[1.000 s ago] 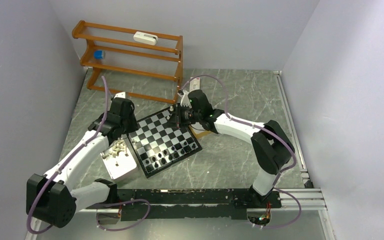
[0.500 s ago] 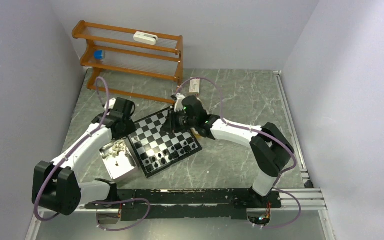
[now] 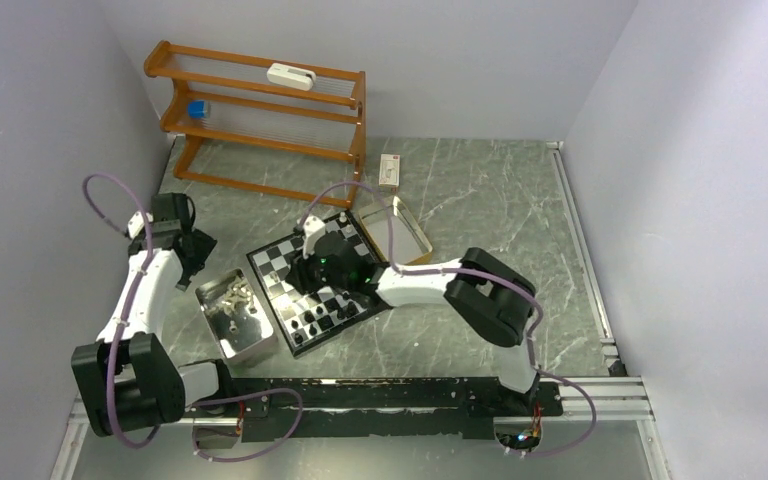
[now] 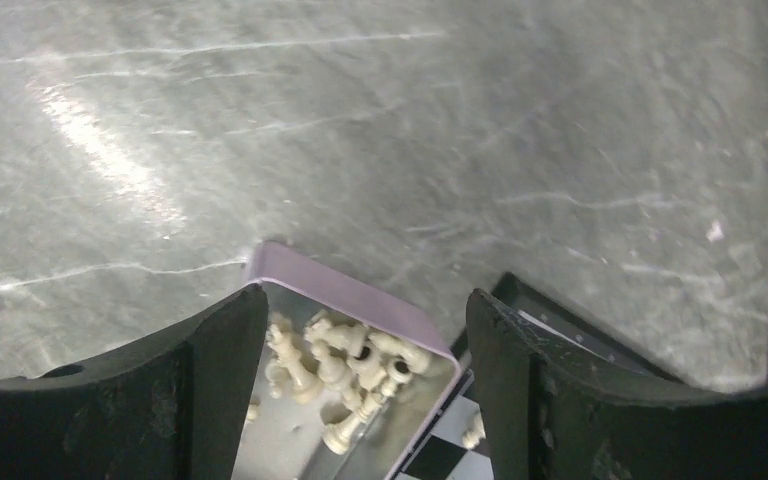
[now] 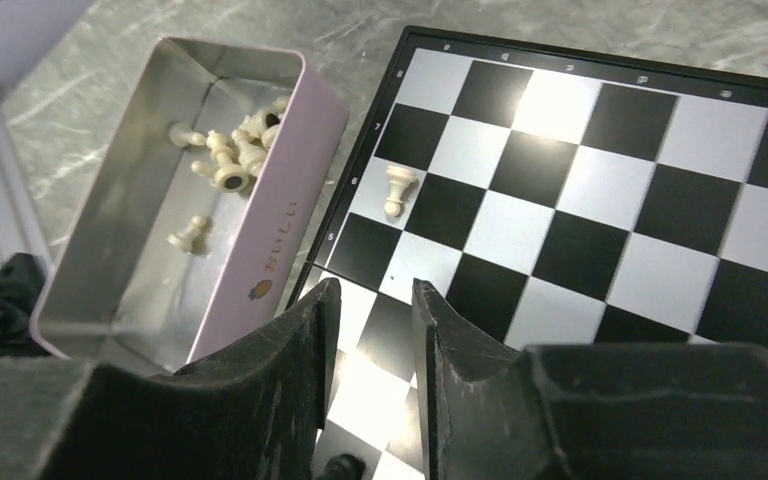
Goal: Set up the chess pieces on the board
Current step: Pick up the chess piece from the chessboard, then place the chess piece on the chessboard.
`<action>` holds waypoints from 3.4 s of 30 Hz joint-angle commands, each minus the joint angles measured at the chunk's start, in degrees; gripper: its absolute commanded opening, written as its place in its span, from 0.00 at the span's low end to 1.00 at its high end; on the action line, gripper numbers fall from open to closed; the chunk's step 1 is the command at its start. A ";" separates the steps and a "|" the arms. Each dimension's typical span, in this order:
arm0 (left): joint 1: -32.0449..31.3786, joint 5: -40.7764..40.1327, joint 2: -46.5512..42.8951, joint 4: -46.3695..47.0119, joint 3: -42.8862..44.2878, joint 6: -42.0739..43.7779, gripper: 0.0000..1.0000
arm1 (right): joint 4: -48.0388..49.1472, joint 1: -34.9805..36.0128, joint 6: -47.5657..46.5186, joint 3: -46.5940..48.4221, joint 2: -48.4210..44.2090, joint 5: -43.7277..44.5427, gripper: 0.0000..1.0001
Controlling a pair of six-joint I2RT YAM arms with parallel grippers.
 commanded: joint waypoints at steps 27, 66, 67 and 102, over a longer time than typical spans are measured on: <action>7.17 8.72 -2.42 2.85 -2.86 6.41 0.72 | 5.27 8.46 -20.78 13.05 19.46 18.55 0.30; -0.47 25.92 -20.72 18.55 -9.35 30.40 0.96 | -73.24 -9.13 -16.19 55.72 18.68 -1.79 0.00; -0.47 25.28 -21.36 18.51 -9.43 30.18 0.97 | -75.68 -9.29 -17.03 58.77 20.66 -1.89 0.00; -0.56 24.27 -21.62 18.00 -9.18 29.69 0.97 | -80.98 -10.79 -22.67 71.47 33.89 3.71 0.13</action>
